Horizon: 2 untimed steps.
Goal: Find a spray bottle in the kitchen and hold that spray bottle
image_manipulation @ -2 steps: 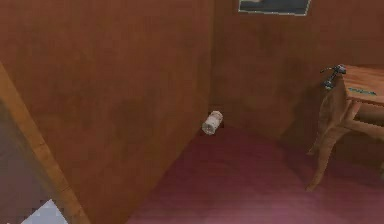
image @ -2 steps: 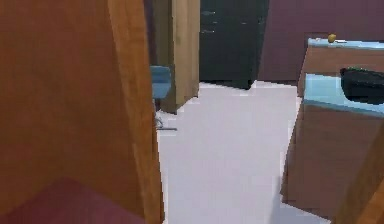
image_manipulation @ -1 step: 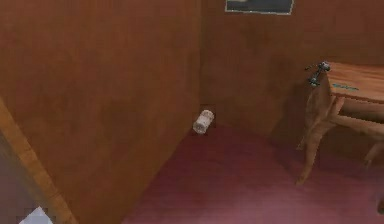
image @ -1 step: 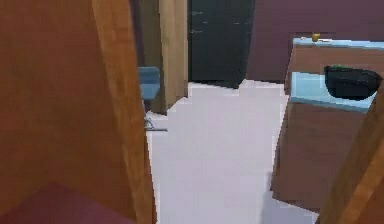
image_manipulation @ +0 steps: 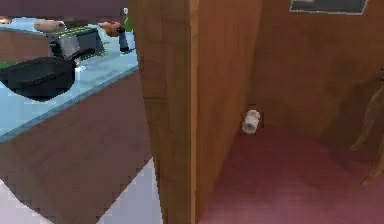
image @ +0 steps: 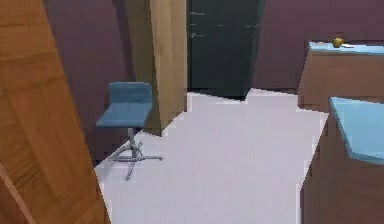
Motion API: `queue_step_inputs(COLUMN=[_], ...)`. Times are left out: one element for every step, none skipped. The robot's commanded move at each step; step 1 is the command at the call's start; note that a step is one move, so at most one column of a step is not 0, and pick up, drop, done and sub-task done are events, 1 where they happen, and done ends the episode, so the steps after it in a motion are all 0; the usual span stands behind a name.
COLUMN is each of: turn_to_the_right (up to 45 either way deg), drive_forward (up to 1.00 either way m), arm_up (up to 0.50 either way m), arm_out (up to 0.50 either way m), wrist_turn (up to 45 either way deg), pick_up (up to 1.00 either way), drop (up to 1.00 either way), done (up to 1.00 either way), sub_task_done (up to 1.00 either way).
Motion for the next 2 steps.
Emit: queue_step_inputs(turn_to_the_right=[24.0,0.0], drive_forward=[0.0,0.6], arm_up=[0.0,0.0], arm_out=[0.0,0.0], wrist_turn=[0.0,0.0], pick_up=[0.0,0.0], drop=[0.0,0.0], done=[0.0,0.0], sub_task_done=[0.0,0.0])
